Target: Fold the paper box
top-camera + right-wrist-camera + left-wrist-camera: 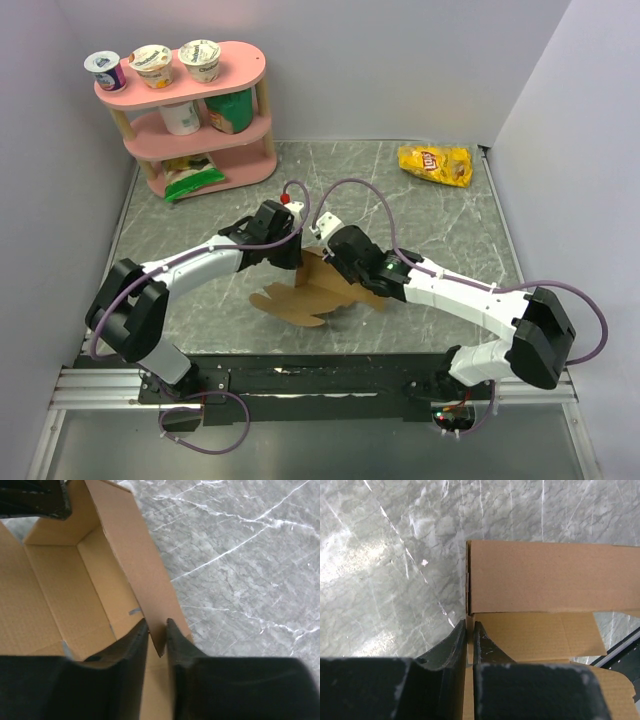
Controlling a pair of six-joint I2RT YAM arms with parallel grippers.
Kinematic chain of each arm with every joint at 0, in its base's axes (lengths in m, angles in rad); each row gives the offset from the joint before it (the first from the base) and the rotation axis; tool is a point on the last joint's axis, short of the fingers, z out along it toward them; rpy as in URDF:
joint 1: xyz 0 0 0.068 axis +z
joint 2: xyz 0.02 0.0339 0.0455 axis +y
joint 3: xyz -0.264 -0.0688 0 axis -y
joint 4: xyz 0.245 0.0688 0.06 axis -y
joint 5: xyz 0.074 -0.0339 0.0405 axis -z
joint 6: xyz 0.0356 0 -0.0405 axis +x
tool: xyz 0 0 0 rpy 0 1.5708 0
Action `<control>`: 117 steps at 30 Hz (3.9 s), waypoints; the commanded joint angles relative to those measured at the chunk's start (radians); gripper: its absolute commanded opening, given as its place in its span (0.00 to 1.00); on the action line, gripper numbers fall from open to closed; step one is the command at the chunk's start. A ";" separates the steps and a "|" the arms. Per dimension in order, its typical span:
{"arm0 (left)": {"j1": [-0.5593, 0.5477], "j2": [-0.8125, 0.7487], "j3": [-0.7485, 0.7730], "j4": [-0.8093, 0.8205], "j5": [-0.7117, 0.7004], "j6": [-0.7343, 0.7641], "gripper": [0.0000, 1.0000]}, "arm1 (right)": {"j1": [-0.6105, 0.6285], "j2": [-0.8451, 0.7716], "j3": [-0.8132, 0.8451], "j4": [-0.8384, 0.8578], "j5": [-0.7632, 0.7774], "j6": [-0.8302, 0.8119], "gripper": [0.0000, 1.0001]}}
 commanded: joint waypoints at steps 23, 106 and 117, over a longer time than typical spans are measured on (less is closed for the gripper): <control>-0.049 -0.078 -0.069 0.134 0.023 -0.122 0.06 | 0.017 0.064 -0.020 0.207 0.131 0.542 0.10; -0.437 -0.351 -0.546 0.749 -0.705 0.088 0.01 | -0.065 -0.358 -0.655 0.542 -0.120 1.159 0.16; -0.580 -0.147 -0.449 0.701 -0.992 0.009 0.01 | 0.007 -0.275 -0.620 0.566 -0.038 1.051 0.12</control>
